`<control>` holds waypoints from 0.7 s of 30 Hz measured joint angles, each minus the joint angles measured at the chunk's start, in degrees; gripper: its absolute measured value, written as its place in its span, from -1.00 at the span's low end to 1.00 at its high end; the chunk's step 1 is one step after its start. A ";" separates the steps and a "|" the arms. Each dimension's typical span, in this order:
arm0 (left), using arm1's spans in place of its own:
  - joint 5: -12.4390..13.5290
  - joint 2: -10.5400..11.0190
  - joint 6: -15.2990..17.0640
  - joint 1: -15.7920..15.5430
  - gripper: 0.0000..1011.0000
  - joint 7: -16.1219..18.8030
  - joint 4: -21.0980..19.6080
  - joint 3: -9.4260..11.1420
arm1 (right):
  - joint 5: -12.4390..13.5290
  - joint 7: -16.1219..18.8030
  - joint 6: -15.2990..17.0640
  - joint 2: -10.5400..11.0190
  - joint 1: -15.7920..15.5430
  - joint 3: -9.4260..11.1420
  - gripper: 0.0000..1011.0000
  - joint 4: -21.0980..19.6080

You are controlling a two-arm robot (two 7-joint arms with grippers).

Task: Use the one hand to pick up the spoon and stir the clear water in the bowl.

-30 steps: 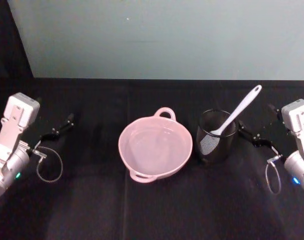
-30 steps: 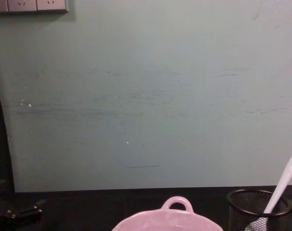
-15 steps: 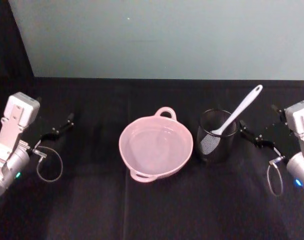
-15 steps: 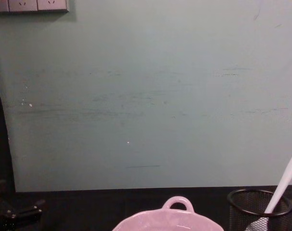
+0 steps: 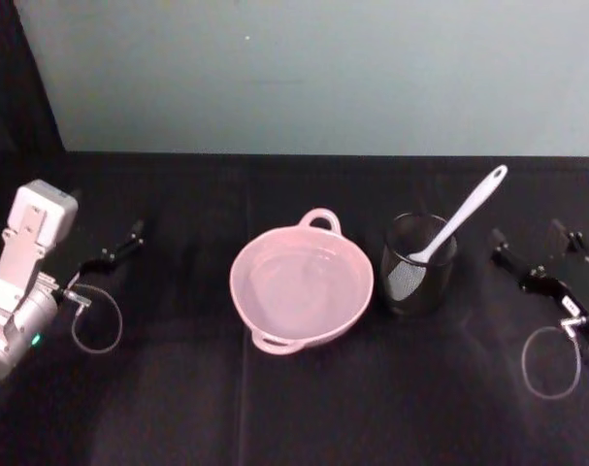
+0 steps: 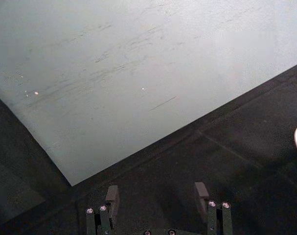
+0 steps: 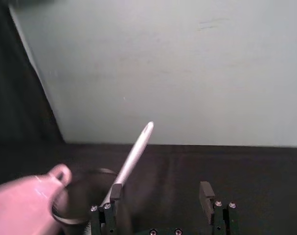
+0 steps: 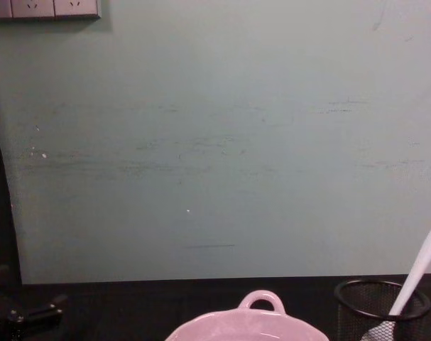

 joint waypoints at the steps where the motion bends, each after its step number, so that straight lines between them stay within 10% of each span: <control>1: 0.00 0.00 0.00 0.00 1.00 0.00 0.00 0.00 | 1.90 0.94 0.16 -0.43 -0.26 0.58 0.98 -0.12; 9: 0.00 0.00 0.00 0.00 1.00 0.00 0.00 0.00 | 16.93 10.88 4.90 -5.64 1.86 4.19 0.98 3.66; 21: 0.00 0.00 0.00 0.00 1.00 0.00 0.00 0.00 | 26.87 18.51 9.28 -9.96 10.26 3.94 0.98 13.56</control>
